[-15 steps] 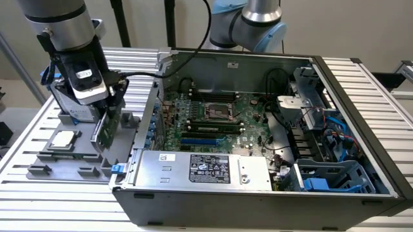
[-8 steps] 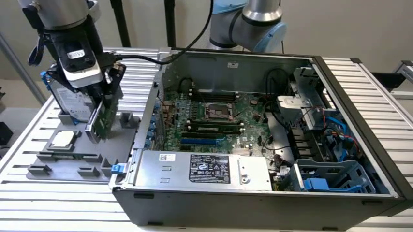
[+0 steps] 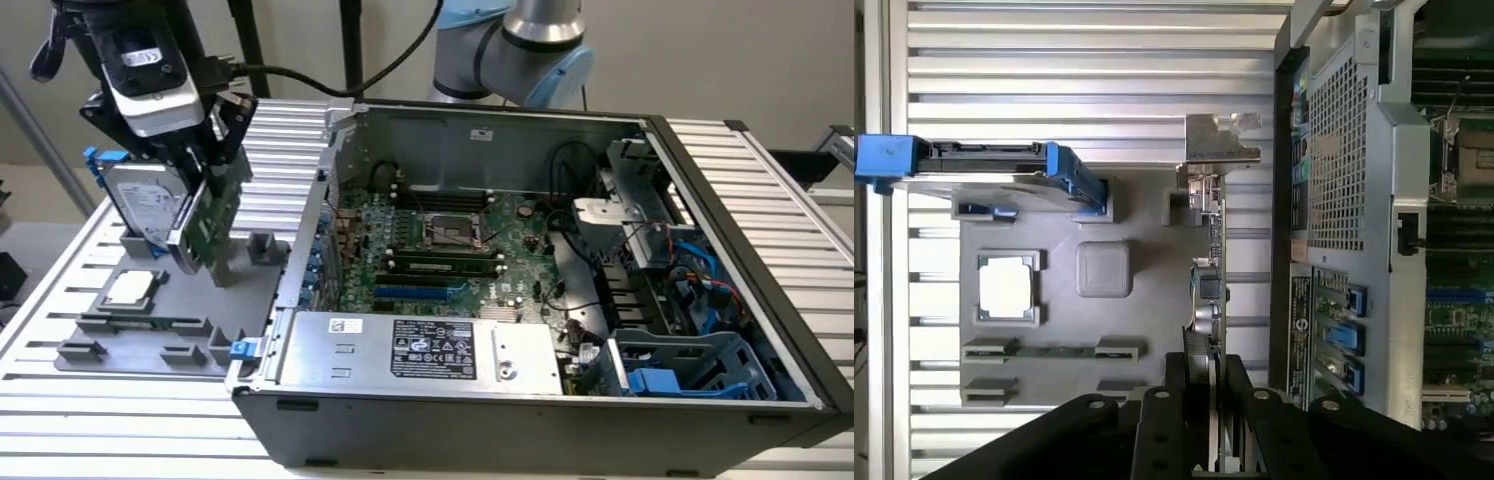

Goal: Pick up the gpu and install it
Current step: 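Pick up the gpu and move the gpu toward the slot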

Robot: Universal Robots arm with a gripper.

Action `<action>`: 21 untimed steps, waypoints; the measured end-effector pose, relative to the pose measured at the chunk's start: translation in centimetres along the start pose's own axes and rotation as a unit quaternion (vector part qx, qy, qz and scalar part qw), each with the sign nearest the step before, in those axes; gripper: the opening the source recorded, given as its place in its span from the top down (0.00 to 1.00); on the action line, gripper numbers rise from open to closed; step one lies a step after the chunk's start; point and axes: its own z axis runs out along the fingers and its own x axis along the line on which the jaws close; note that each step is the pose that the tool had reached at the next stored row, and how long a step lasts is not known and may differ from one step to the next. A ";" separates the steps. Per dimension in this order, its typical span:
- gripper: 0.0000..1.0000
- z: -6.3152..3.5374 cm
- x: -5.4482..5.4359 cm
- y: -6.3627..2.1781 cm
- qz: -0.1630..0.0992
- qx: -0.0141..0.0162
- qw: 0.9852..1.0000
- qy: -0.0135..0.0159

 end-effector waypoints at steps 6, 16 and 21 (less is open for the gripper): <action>1.00 -2.71 -2.3 0.02 0.000 0.000 1.000 0.001; 1.00 -5.74 -6.9 -0.05 0.000 -0.001 1.000 0.002; 1.00 -5.69 -9.2 -0.04 0.000 -0.002 1.000 0.002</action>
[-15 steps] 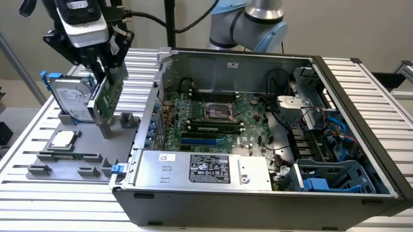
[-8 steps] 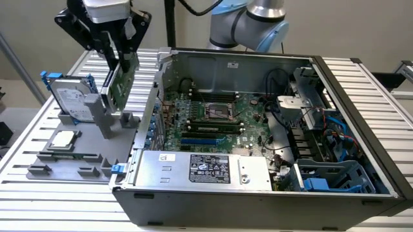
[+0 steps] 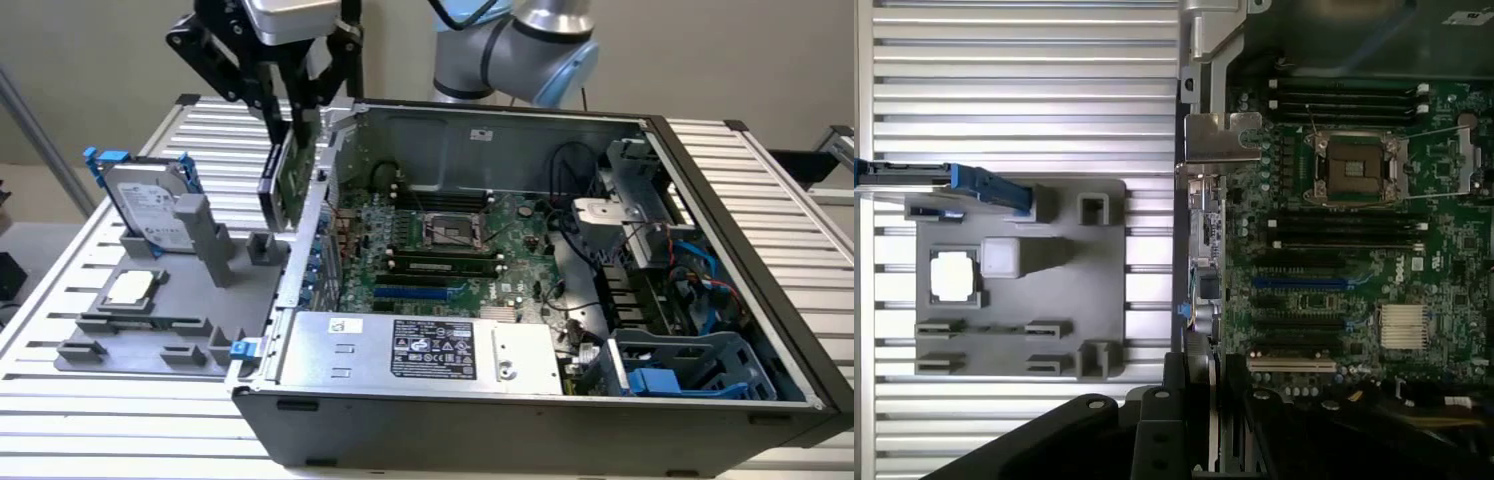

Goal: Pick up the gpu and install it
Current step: 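Pick up the gpu and move the gpu toward the slot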

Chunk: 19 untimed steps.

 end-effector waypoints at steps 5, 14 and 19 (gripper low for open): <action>1.00 0.04 -2.3 0.02 0.000 0.000 1.000 0.000; 1.00 1.19 -6.4 0.04 0.000 0.000 1.000 0.000; 1.00 2.16 -8.6 0.14 0.000 0.001 1.000 0.000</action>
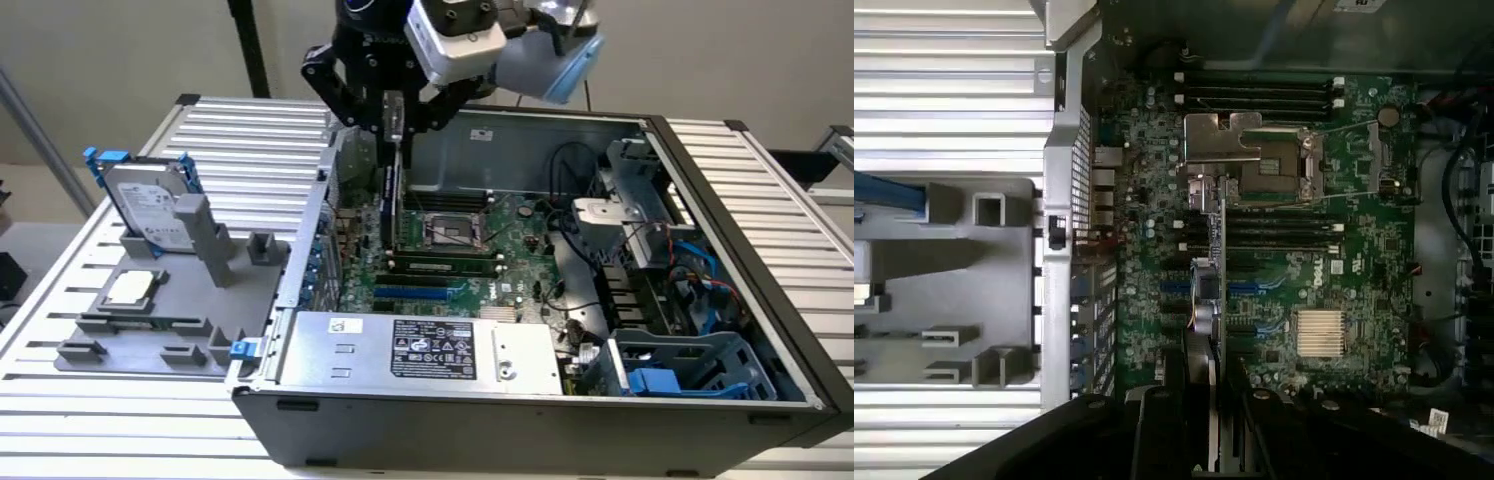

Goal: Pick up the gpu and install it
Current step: 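Pick up the gpu and move the gpu toward the slot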

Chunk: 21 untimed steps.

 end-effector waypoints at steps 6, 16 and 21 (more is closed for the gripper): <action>1.00 1.14 -2.7 0.22 0.000 0.001 1.000 0.000; 1.00 2.55 -5.5 0.66 0.000 0.002 1.000 0.001; 1.00 2.55 -5.5 0.66 0.000 0.002 1.000 0.002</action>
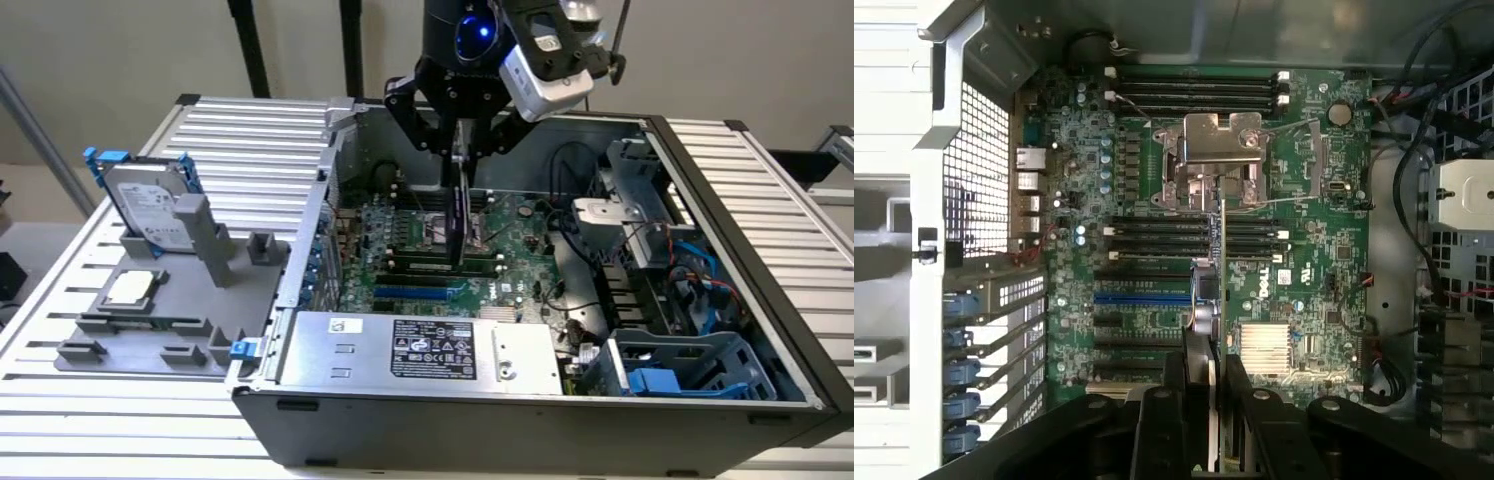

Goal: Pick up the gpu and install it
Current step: 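Pick up the gpu and move the gpu toward the slot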

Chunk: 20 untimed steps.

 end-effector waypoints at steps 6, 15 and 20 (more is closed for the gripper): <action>1.00 0.00 0.0 0.00 0.000 0.000 1.000 0.000; 1.00 0.02 0.0 0.00 -0.006 0.000 1.000 0.000; 1.00 0.16 0.0 0.00 -0.051 -0.001 0.999 0.002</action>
